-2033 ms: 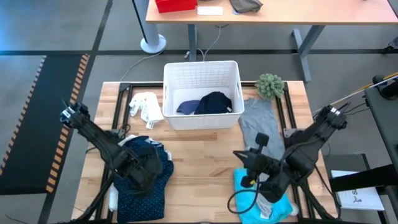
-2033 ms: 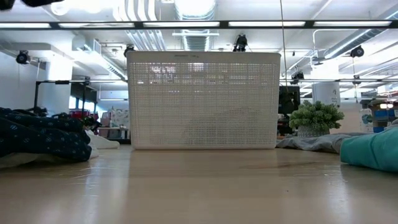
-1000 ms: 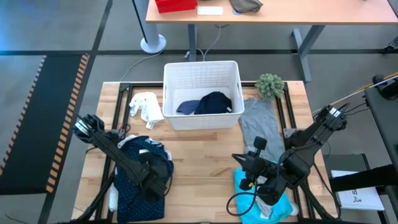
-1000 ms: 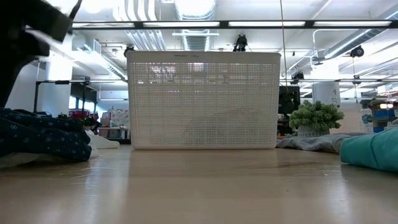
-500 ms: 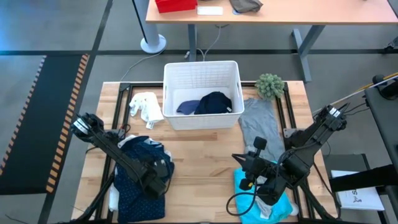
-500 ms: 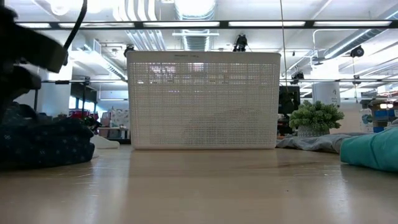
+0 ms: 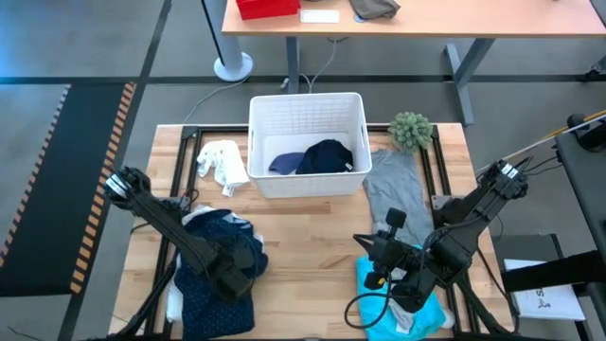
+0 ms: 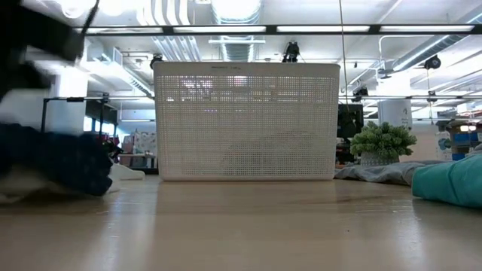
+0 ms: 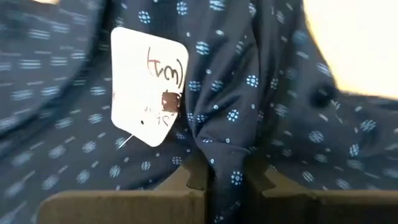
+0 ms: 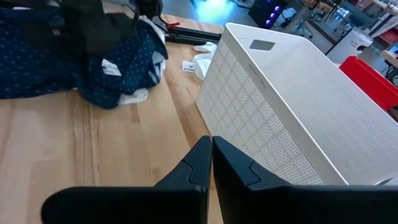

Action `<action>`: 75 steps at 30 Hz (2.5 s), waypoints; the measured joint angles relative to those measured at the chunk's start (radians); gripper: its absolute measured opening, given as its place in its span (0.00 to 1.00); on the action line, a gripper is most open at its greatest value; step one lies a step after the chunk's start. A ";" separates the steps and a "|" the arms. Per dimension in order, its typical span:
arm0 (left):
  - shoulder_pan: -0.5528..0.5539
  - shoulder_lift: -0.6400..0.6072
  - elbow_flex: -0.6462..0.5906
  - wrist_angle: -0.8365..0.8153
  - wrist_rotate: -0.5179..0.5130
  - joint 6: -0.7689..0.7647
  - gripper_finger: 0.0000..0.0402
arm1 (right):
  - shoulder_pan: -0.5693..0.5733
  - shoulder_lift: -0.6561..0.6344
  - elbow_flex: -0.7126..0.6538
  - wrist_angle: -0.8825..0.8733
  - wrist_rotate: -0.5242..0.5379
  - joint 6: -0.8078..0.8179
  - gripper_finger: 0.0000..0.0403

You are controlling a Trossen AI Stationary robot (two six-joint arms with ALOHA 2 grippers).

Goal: Sort clothes
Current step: Put the blue shirt into the white laundry bin

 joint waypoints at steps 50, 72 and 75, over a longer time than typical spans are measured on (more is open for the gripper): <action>0.002 -0.099 0.400 -0.157 -0.208 0.178 0.19 | 0.003 0.000 0.000 0.000 -0.010 0.001 0.00; 0.039 -0.095 0.174 0.078 -0.187 0.123 0.63 | 0.004 0.000 0.000 -0.001 -0.035 0.001 0.00; 0.039 -0.095 0.163 0.075 -0.191 0.120 0.50 | 0.004 0.000 0.000 -0.001 -0.035 0.001 0.00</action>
